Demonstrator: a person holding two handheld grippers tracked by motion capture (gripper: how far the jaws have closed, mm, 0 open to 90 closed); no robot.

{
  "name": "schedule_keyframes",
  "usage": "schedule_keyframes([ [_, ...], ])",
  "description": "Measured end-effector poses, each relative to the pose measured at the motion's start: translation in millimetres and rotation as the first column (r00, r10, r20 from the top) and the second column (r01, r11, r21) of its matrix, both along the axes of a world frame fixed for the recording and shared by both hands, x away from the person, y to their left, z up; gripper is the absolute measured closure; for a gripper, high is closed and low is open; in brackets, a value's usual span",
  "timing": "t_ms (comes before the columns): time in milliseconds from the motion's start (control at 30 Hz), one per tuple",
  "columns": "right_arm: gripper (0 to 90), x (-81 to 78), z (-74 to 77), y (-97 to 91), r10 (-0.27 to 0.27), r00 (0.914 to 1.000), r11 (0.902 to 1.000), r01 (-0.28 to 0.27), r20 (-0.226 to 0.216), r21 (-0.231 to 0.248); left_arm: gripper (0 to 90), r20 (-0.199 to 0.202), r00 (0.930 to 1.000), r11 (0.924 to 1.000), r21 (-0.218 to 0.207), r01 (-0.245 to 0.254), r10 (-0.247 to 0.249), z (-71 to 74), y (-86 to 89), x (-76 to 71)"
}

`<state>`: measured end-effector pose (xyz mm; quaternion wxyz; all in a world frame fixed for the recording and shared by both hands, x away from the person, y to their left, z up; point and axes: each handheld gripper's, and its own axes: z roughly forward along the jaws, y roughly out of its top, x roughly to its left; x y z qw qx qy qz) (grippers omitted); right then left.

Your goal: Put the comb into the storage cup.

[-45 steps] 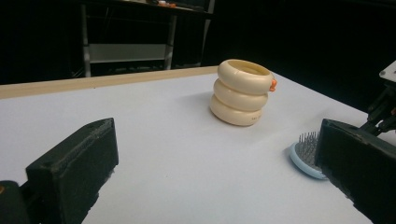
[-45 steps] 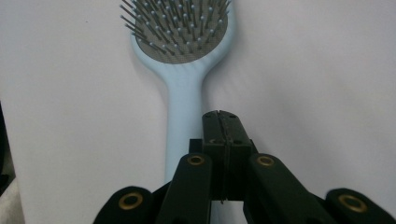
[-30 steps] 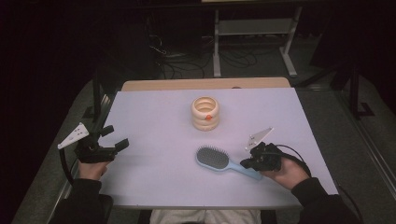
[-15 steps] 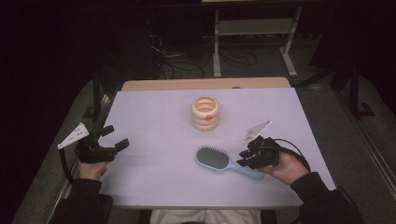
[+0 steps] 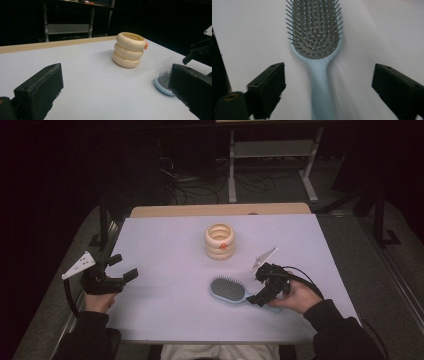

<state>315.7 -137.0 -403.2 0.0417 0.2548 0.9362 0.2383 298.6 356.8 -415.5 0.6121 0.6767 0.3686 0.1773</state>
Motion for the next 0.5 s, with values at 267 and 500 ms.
schedule_keyframes([
  [267,0.0,3.8,-4.5,5.5,0.024,0.9997,0.9995,-0.024,0.003,-0.023,0.0,0.0,1.0,1.0,0.001,0.002,-0.002,-0.1,0.0,0.2],
  [500,0.0,5.8,-10.0,9.8,0.051,0.9986,0.9973,-0.051,-0.017,-0.052,0.0,-0.001,1.0,1.0,-0.004,0.004,-0.004,-0.1,0.3,0.3],
])
